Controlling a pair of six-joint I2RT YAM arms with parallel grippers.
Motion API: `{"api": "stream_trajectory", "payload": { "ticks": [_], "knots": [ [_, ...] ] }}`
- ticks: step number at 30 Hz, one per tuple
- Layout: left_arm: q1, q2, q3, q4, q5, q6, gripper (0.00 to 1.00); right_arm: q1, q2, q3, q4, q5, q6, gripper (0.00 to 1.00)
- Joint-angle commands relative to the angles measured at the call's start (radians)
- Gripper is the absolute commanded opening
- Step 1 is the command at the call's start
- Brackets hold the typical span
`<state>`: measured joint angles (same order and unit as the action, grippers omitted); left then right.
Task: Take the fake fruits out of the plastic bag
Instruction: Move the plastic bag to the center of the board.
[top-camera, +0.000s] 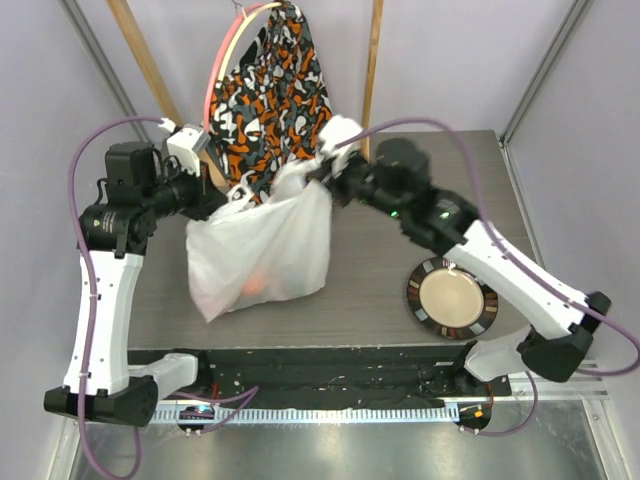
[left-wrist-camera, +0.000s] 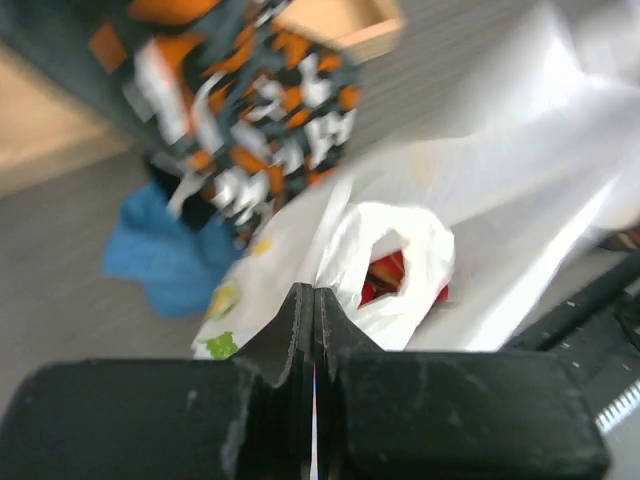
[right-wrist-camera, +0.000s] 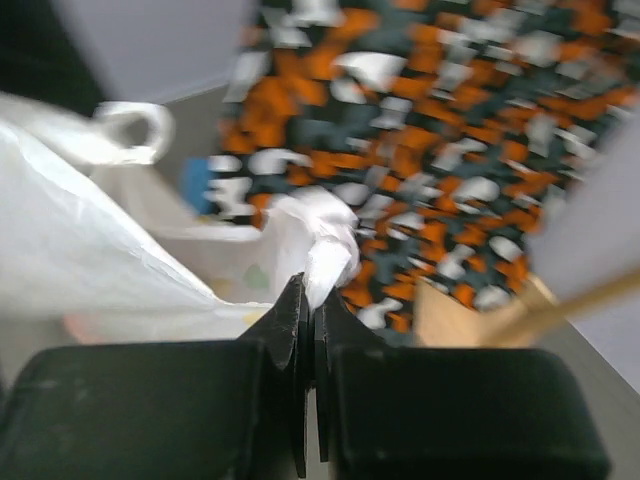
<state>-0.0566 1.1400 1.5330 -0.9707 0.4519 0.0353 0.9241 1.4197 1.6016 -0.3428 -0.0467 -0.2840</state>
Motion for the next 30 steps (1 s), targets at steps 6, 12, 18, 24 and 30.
{"api": "stream_trajectory", "payload": {
  "ticks": [6, 12, 18, 24, 30],
  "knots": [
    [-0.176, 0.277, 0.467, 0.082, 0.196, 0.006, 0.00, -0.407, -0.134, -0.034, -0.028, 0.166, 0.079, 0.01],
    [-0.334, 0.564, 0.700, 0.119, 0.163, 0.012, 0.00, -0.593, -0.122, -0.098, -0.012, 0.205, 0.077, 0.01],
    [-0.500, 0.722, 0.757, 0.182, 0.015, -0.067, 0.44, -0.706, -0.117, -0.129, -0.013, 0.165, 0.109, 0.01],
    [-0.601, 0.812, 0.661, 0.322, -0.159, -0.282, 0.71, -0.708, -0.183, -0.232, -0.042, 0.139, 0.140, 0.01],
    [-0.601, 0.994, 0.832, 0.437, -0.096, -0.363, 0.74, -0.715, -0.214, -0.290, -0.055, 0.137, 0.187, 0.01]
  ]
}}
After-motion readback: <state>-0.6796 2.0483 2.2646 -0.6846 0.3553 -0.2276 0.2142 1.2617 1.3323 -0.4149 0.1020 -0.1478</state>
